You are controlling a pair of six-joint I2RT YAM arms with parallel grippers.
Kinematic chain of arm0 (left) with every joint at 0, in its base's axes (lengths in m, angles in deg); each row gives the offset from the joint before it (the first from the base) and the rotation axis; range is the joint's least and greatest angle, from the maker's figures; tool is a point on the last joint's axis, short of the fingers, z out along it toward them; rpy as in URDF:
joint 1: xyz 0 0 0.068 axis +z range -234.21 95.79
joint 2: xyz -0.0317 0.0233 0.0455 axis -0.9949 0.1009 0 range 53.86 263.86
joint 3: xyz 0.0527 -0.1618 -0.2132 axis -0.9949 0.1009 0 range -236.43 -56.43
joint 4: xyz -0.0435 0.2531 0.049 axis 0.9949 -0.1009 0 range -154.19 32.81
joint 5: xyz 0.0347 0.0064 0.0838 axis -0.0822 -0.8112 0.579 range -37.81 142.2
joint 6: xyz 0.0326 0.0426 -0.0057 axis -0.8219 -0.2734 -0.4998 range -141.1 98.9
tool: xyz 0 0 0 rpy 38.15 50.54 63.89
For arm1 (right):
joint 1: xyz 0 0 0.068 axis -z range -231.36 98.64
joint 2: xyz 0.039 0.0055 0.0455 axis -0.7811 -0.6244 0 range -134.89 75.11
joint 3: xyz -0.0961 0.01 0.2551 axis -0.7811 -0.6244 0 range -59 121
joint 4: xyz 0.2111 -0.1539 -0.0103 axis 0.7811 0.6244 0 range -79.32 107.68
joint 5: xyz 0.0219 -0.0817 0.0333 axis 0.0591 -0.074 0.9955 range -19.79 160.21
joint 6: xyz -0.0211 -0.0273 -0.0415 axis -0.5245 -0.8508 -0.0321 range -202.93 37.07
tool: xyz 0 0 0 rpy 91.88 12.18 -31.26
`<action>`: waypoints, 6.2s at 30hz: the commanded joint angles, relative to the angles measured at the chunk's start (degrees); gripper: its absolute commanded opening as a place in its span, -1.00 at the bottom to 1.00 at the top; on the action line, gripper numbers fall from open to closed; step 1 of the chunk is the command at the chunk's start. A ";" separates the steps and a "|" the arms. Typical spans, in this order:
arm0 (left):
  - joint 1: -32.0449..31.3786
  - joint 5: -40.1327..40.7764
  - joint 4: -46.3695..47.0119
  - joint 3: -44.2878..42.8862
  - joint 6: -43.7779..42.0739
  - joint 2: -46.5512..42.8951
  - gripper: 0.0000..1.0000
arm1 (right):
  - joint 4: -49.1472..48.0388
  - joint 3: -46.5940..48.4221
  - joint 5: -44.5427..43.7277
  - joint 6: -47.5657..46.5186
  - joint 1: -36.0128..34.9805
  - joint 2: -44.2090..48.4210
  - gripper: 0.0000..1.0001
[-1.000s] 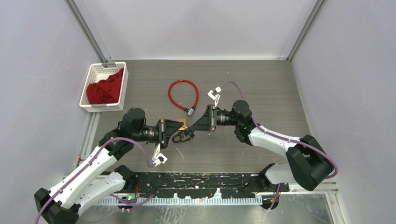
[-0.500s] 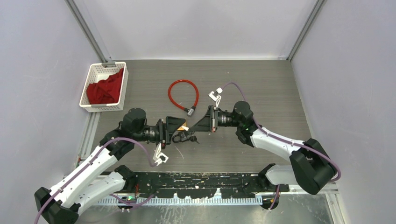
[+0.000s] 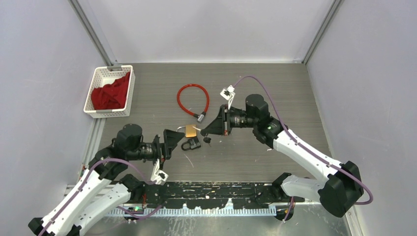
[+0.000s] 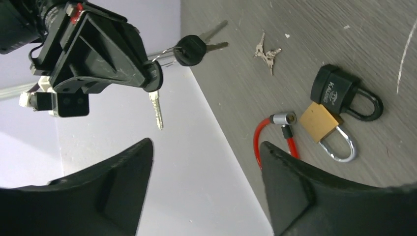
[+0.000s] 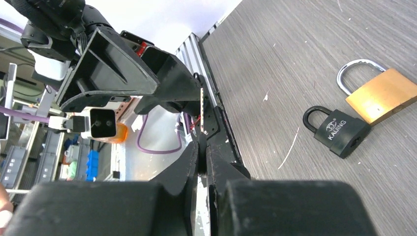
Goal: Unlock with the key
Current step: Pick up the key from the center of the board.
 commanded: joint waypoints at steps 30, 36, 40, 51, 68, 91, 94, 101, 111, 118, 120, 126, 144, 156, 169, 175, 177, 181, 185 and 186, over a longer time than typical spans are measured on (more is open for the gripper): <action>-0.68 -9.03 19.98 7.82 -2.24 -2.41 -0.23 | -26.21 -1.64 14.28 23.92 -1.40 -11.92 -0.98; -0.68 -8.13 23.79 8.76 -2.74 -1.73 -0.22 | -26.47 -2.23 14.16 23.86 -2.37 -12.60 -0.98; -0.73 -6.64 26.78 8.87 1.34 -1.35 -0.26 | -25.16 -2.00 13.83 22.44 -3.74 -13.44 -0.98; -0.72 -7.86 25.68 9.62 2.77 -3.61 -0.93 | -26.07 -1.95 12.55 22.95 -4.49 -14.65 -0.98; -0.71 -9.07 22.72 11.37 6.98 -8.66 -0.52 | -44.18 -5.85 10.74 33.72 -4.98 -18.33 -0.98; -0.69 7.35 -21.67 -12.72 36.19 14.04 -1.00 | -17.71 -4.74 -13.86 -4.56 -4.28 0.83 0.90; -0.73 3.24 -27.25 -19.15 51.11 21.45 -1.00 | -20.50 -9.32 -14.50 -11.70 -6.03 5.69 0.93; -0.64 -8.91 -19.72 -21.48 78.42 23.61 -1.00 | -20.46 -10.66 -10.21 -19.54 -12.34 6.04 0.68; -0.64 -14.79 -19.38 -23.13 88.48 24.71 -1.00 | -24.77 -11.71 -5.73 -16.86 -16.33 2.97 0.33; -0.58 -16.25 -21.78 -25.04 89.08 26.18 -1.00 | -26.85 -11.64 -2.96 -14.16 -17.58 0.37 0.11; -0.59 -16.31 -21.94 -25.20 89.67 26.47 -1.00 | -27.21 -11.69 -3.06 -13.90 -18.24 -0.04 0.11; -0.64 -17.13 -22.14 -25.46 91.01 26.54 -1.00 | -28.49 -12.31 -4.98 -13.29 -19.14 -0.84 -0.09; 0.46 -16.55 -18.06 -24.49 98.49 21.71 0.38 | -29.20 -15.66 -10.62 -10.33 -19.18 6.17 -0.98; 2.25 -17.85 -13.40 -22.62 99.99 16.40 0.34 | -30.18 -17.60 -8.49 -7.63 -19.23 10.79 -0.98; 2.26 -22.55 -7.92 -21.29 107.00 20.07 -0.26 | -31.39 -13.05 -4.73 -5.16 -19.22 4.81 -0.98; 2.26 -21.60 -9.80 -20.40 106.45 19.76 -0.24 | -32.04 -12.06 -4.45 -4.60 -19.22 3.04 -0.98; 2.30 -20.71 -9.90 -19.82 106.23 19.38 -0.07 | -31.99 -11.78 -4.18 -4.45 -19.21 2.94 -0.98; 2.27 -18.07 -9.63 -19.24 106.31 19.08 0.15 | -30.59 -10.87 -3.58 -4.56 -19.12 2.90 -0.98; 2.26 -16.80 -9.50 -19.52 106.32 19.47 0.14 | -27.91 -9.12 -2.33 -4.63 -19.17 2.15 -0.98; 2.26 -17.18 -9.35 -19.42 106.42 19.54 0.06 | -27.64 -8.83 -2.17 -4.66 -19.15 1.91 -0.98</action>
